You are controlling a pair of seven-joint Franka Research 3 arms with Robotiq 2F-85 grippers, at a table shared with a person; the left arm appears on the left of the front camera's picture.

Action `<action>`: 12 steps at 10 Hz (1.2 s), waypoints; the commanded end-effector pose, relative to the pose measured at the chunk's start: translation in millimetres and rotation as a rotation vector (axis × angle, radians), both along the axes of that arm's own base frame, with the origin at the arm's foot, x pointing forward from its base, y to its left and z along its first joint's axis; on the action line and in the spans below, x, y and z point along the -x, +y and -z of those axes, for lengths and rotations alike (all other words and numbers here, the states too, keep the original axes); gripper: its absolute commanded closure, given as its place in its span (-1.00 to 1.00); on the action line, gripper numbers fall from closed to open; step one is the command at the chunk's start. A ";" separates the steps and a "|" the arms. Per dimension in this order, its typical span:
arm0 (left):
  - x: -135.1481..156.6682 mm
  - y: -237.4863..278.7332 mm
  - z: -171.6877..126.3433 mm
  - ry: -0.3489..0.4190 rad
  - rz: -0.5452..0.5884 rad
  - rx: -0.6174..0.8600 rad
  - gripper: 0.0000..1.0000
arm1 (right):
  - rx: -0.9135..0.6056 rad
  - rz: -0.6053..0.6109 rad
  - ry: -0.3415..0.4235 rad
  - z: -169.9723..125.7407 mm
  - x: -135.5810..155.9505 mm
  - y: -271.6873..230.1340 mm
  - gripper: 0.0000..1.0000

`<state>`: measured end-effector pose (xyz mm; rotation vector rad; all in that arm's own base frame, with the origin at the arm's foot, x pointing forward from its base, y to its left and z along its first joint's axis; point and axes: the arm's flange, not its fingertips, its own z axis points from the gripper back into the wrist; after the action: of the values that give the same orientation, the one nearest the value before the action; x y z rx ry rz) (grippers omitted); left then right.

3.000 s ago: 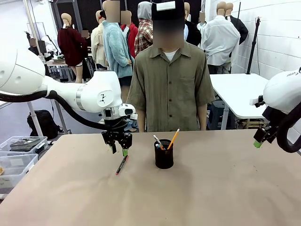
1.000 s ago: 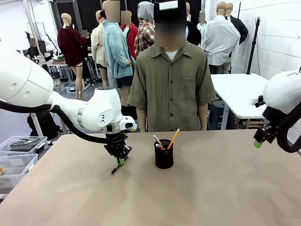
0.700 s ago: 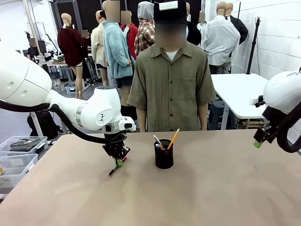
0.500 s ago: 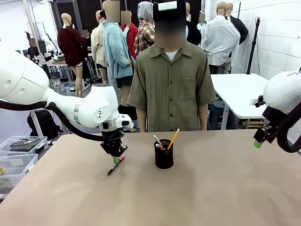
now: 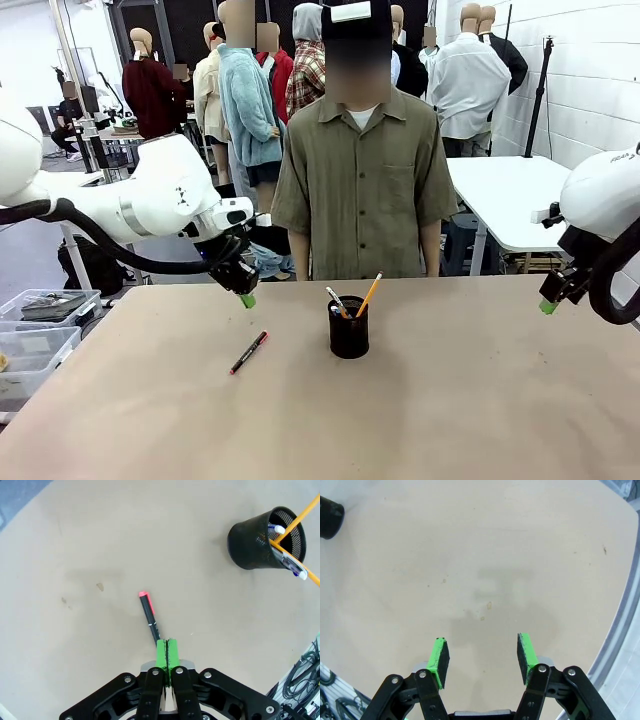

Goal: Place the pens into the pen holder.
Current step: Pick up a writing instrument from the table and place it into the Pen holder.

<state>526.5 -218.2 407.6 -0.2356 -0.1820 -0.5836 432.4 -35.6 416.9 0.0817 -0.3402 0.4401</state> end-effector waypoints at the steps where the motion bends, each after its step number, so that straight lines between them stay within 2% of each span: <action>1: 3.0 -0.8 23.8 0.032 -0.043 -0.108 0.68 | 0.023 0.005 -0.013 4.1 2.0 0.7 -0.37; 3: 4.4 -16.1 33.3 0.001 -0.080 -0.203 -0.12 | 0.023 0.005 -0.013 4.1 2.0 0.7 -0.37; 5: 9.0 -27.9 39.9 0.002 -0.078 -0.219 -0.92 | 0.023 0.005 -0.013 4.1 2.0 0.7 -0.37; 6: 7.9 -34.3 46.5 0.010 -0.061 -0.217 -1.00 | 0.023 0.005 -0.013 4.1 2.0 0.7 -0.37; 8: -0.4 -46.5 68.0 0.020 -0.025 -0.208 -1.00 | 0.023 0.005 -0.013 4.1 2.0 0.7 -0.37; 12: -15.1 -50.1 99.0 0.031 -0.058 -0.247 -1.00 | 0.023 0.005 -0.013 4.1 2.0 0.7 -0.37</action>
<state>536.8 -265.3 308.0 -0.0414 -0.0632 -0.5656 432.4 -35.4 417.0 0.0821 -0.3408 0.4406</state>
